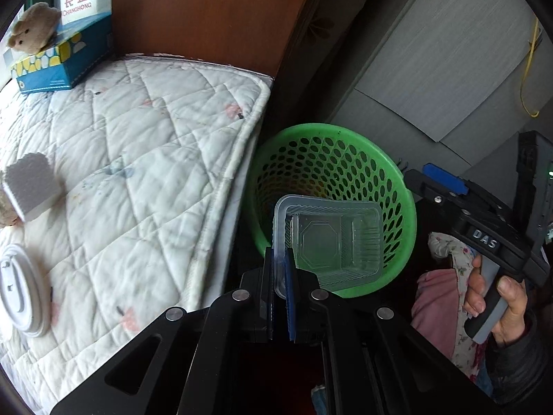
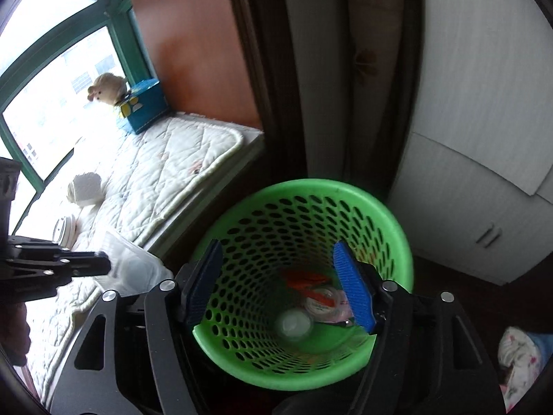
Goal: Collect trash
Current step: 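Open the right tool over the basket while the left tool releases the clear box, then bring both tools back over the mattress toward another clear box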
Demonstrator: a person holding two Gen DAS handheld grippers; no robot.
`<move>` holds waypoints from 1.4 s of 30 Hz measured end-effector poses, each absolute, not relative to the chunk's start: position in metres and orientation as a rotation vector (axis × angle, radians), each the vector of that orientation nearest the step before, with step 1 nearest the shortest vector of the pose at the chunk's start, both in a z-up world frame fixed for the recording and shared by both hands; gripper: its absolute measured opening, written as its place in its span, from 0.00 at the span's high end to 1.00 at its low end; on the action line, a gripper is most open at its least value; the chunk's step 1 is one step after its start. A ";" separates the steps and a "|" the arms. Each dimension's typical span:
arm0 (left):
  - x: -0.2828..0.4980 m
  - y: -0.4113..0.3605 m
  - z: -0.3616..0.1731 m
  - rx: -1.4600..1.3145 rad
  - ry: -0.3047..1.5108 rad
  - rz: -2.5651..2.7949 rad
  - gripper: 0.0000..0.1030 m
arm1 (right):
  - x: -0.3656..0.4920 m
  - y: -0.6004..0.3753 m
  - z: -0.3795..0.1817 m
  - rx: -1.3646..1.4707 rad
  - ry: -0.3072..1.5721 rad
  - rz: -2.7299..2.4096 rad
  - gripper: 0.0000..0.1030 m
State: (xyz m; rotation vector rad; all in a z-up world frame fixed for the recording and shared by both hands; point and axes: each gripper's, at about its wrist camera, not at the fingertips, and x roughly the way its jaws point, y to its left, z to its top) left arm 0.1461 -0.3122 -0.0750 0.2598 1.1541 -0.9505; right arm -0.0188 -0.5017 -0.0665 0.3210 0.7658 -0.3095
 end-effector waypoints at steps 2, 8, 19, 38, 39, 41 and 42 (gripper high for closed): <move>0.144 -0.322 -0.080 0.269 1.163 -0.956 0.94 | -0.024 -0.506 -0.064 0.330 0.755 -0.316 0.32; 0.136 -0.349 -0.097 0.283 1.199 -0.971 0.94 | -0.036 -0.512 -0.059 0.328 0.737 -0.329 0.28; 0.124 -0.356 -0.108 0.253 1.215 -0.989 0.64 | -0.042 -0.510 -0.056 0.344 0.720 -0.322 0.27; 0.158 -0.231 -0.057 0.187 1.068 -0.756 0.44 | -0.012 -0.458 -0.041 0.301 0.704 -0.204 0.15; 0.161 -0.220 -0.055 0.180 1.062 -0.739 0.44 | -0.008 -0.454 -0.041 0.300 0.708 -0.193 0.15; 0.171 -0.201 -0.050 0.174 1.045 -0.700 0.42 | -0.001 -0.445 -0.040 0.294 0.711 -0.175 0.15; 0.176 -0.190 -0.048 0.170 1.036 -0.676 0.42 | 0.003 -0.441 -0.040 0.290 0.712 -0.167 0.15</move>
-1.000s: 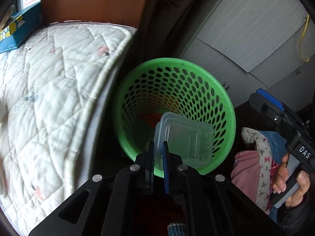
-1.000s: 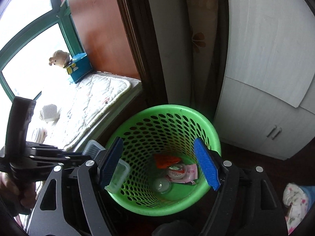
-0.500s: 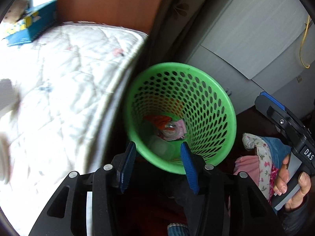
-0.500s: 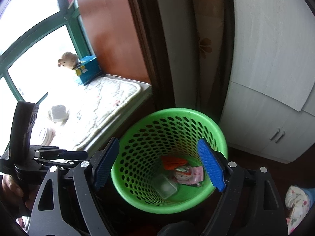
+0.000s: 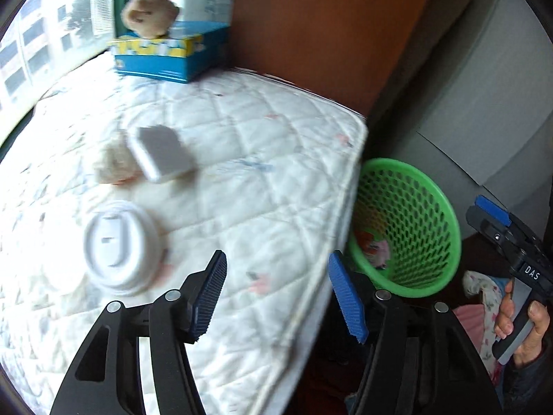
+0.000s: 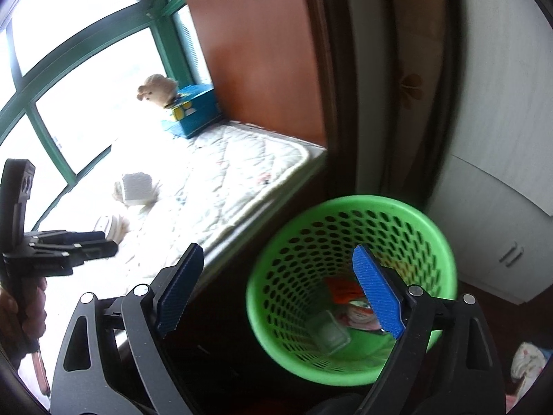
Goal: Collect trash
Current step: 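Bring both tools back over the mattress toward another clear box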
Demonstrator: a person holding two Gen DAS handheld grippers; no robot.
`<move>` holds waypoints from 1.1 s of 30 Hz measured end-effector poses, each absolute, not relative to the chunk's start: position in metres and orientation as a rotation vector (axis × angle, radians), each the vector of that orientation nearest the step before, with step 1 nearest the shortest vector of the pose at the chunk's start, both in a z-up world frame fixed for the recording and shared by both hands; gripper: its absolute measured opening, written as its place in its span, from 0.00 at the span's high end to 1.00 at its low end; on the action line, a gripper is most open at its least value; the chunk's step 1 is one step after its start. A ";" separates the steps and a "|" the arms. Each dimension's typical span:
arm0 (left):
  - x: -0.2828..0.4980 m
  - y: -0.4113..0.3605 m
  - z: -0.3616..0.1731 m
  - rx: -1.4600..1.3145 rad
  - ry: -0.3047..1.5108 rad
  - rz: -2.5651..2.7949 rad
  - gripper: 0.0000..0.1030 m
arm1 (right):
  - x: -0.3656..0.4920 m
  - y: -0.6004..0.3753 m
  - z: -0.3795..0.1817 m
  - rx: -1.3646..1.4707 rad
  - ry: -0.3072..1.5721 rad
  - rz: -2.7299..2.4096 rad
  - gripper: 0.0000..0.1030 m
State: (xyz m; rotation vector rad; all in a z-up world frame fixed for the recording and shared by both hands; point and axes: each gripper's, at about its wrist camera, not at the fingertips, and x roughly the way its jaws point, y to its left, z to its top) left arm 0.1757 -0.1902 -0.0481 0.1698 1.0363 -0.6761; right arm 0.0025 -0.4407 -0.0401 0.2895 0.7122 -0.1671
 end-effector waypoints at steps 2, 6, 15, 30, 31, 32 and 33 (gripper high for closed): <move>0.185 -0.170 -0.046 0.159 1.026 -0.632 0.42 | 0.010 -0.432 -0.039 0.281 0.715 -0.150 0.15; 0.205 -0.123 -0.040 0.126 0.994 -0.514 0.26 | 0.024 -0.416 -0.037 0.272 0.721 -0.110 0.15; 0.254 -0.033 -0.032 0.074 0.968 -0.320 0.11 | 0.058 -0.376 -0.031 0.227 0.737 -0.034 0.14; 0.315 0.036 -0.075 -0.004 1.072 -0.284 0.08 | 0.113 -0.294 -0.036 0.140 0.793 0.112 0.14; 0.317 0.038 -0.078 -0.005 1.076 -0.290 0.08 | 0.116 -0.288 -0.038 0.138 0.799 0.125 0.14; 0.318 0.039 -0.080 -0.006 1.081 -0.294 0.08 | 0.120 -0.283 -0.039 0.135 0.803 0.139 0.14; 0.319 0.040 -0.082 -0.009 1.085 -0.297 0.08 | 0.123 -0.276 -0.040 0.128 0.808 0.150 0.14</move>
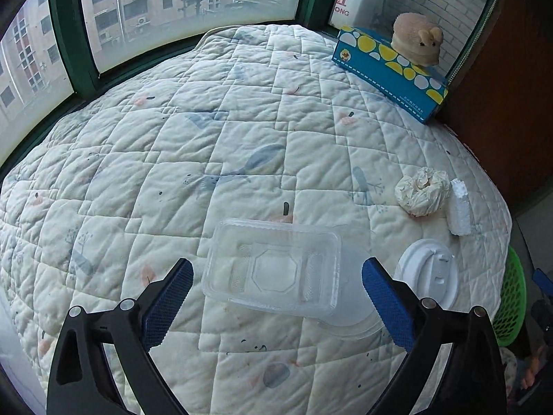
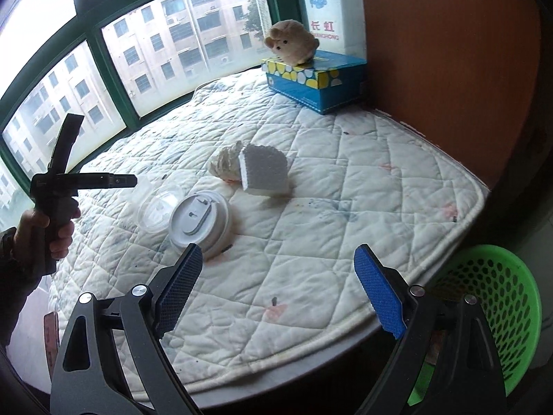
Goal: Collect trash
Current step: 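Bring both tools back over the mattress toward another clear box, then grasp the clear box with the left tool while the right tool grasps the white cup lid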
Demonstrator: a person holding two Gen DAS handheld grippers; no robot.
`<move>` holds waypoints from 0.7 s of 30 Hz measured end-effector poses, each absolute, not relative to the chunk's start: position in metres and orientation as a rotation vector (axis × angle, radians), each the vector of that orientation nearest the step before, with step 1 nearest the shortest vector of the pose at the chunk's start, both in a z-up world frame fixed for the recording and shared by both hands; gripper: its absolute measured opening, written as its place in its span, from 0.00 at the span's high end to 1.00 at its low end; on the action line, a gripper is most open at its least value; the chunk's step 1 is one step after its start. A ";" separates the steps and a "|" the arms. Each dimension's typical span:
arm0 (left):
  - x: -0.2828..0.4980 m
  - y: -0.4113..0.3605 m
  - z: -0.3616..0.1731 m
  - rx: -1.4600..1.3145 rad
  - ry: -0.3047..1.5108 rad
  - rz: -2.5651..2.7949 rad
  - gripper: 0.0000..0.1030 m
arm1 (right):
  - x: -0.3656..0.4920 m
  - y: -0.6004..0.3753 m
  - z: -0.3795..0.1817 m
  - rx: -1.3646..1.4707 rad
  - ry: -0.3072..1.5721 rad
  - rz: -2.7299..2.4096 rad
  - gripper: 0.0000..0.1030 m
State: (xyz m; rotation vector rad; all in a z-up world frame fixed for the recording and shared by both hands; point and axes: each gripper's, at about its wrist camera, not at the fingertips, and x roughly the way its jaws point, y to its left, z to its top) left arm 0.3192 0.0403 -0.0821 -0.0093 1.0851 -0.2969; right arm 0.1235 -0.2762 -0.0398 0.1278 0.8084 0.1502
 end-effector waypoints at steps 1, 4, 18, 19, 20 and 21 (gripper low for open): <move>0.320 0.042 -0.084 -0.014 1.090 -0.307 0.08 | 0.127 -0.270 -0.041 0.118 0.812 0.159 0.14; 0.322 0.043 -0.088 -0.012 1.097 -0.331 0.08 | 0.137 -0.252 -0.045 0.100 0.823 0.194 0.14; 0.329 0.043 -0.107 0.020 1.113 -0.370 0.08 | 0.177 -0.212 -0.075 0.066 0.896 0.278 0.10; 0.329 0.044 -0.108 0.020 1.112 -0.370 0.08 | 0.180 -0.211 -0.077 0.063 0.901 0.281 0.10; 0.329 0.045 -0.109 0.020 1.109 -0.371 0.09 | 0.182 -0.208 -0.080 0.058 0.905 0.284 0.10; 0.328 0.045 -0.109 0.022 1.107 -0.369 0.10 | 0.185 -0.206 -0.082 0.054 0.909 0.287 0.10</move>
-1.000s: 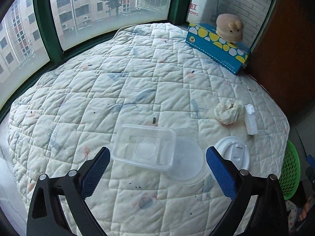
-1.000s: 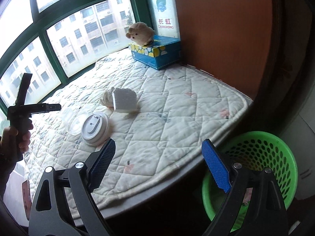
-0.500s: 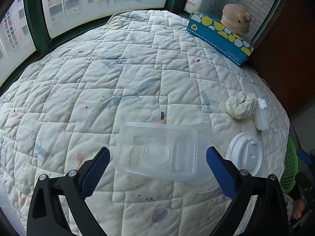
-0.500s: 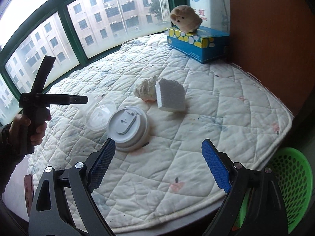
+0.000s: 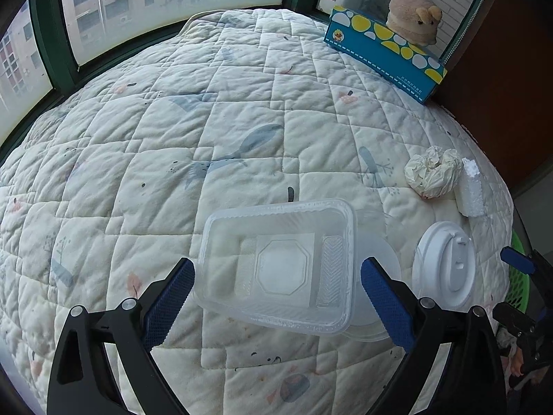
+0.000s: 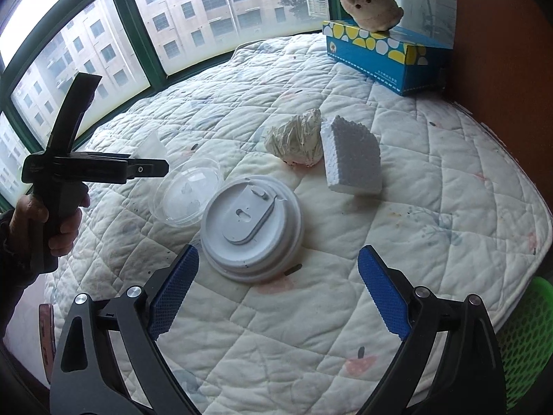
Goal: Collect trash
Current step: 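Grasp the clear box with the left tool while the right tool grasps the white cup lid, then carry the clear box and white cup lid over the green basket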
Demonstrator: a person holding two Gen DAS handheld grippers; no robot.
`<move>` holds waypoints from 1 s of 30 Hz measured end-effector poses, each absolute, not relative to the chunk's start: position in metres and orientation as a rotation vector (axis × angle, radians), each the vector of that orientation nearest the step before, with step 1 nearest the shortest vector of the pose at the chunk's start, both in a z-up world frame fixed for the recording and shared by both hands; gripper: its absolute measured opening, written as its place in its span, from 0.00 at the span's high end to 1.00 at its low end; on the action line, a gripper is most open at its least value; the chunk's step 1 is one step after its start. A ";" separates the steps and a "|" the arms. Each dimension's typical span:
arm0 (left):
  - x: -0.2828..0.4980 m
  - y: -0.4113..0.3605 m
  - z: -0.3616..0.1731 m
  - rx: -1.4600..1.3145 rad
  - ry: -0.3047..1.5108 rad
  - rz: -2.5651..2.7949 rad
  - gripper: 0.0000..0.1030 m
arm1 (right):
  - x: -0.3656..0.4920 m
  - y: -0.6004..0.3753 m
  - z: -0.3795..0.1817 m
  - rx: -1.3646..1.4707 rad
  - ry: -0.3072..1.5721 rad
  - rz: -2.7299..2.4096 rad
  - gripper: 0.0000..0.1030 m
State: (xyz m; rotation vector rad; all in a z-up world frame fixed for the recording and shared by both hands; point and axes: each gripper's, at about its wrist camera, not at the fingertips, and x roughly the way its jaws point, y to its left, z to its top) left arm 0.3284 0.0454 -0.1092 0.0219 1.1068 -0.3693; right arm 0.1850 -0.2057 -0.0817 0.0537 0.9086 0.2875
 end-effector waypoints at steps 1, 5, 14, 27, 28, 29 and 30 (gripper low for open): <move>0.328 0.046 -0.110 0.023 1.106 -0.369 0.16 | 0.187 -0.203 -0.083 0.051 0.911 0.291 0.10; 0.328 0.048 -0.111 0.006 1.117 -0.375 0.30 | 0.197 -0.192 -0.088 0.033 0.920 0.306 0.07; 0.321 0.049 -0.106 0.019 1.100 -0.382 0.56 | 0.213 -0.167 -0.107 -0.040 0.952 0.295 0.07; 0.307 0.040 -0.091 0.097 1.049 -0.397 0.94 | 0.207 -0.165 -0.111 -0.028 0.947 0.268 0.18; 0.306 0.041 -0.088 0.098 1.043 -0.394 0.94 | 0.205 -0.166 -0.109 -0.021 0.944 0.271 0.18; 0.305 0.042 -0.086 0.096 1.039 -0.393 0.94 | 0.202 -0.167 -0.108 -0.012 0.939 0.272 0.18; 0.304 0.043 -0.083 0.094 1.035 -0.392 0.94 | 0.200 -0.169 -0.105 -0.003 0.934 0.272 0.18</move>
